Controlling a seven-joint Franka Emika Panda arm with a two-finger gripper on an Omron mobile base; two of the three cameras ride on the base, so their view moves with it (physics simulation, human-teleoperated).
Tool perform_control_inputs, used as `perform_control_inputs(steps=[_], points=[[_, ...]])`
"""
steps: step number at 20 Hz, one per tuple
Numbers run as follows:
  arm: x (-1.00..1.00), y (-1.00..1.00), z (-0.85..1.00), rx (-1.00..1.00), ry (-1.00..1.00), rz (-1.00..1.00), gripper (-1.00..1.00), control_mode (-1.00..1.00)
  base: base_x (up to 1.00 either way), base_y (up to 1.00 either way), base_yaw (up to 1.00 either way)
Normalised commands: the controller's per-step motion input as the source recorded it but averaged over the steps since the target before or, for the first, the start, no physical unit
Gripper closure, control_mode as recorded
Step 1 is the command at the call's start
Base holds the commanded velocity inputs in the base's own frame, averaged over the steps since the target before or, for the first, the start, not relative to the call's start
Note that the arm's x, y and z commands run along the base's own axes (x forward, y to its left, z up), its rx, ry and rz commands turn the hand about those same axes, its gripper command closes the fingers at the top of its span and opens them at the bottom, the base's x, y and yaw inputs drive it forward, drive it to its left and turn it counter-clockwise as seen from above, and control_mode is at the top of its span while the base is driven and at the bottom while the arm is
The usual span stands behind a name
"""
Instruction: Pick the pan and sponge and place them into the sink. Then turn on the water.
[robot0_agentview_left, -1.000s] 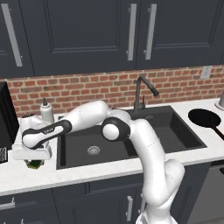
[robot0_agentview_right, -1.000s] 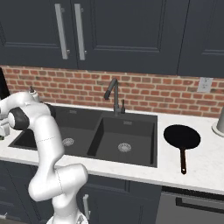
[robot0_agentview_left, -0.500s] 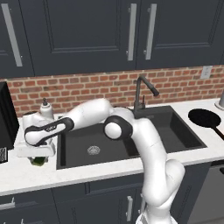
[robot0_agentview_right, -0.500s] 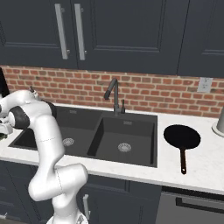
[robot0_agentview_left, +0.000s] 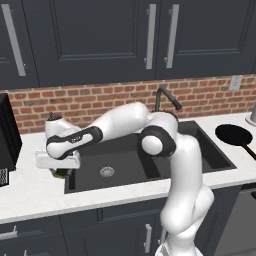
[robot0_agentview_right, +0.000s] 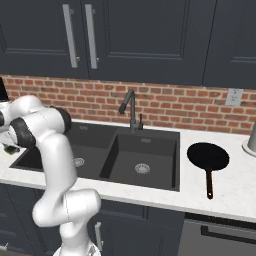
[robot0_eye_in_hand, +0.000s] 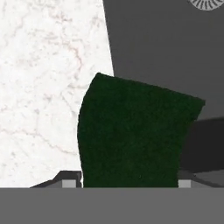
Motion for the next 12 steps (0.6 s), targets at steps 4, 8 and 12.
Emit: perform_control_inputs(steps=[4, 8, 12], points=[[-0.35, -0.99, 0.36, 0.06, -0.09, 0.02, 1.0, -1.0, 0.0, 0.0, 0.0], [-0.41, -1.0, 0.32, 0.02, -0.05, 0.03, 1.0, -1.0, 0.0, 0.0, 0.0], [-0.38, -0.98, 0.33, 0.0, 0.0, 0.05, 1.0, -1.0, 0.0, 0.0, 0.0]])
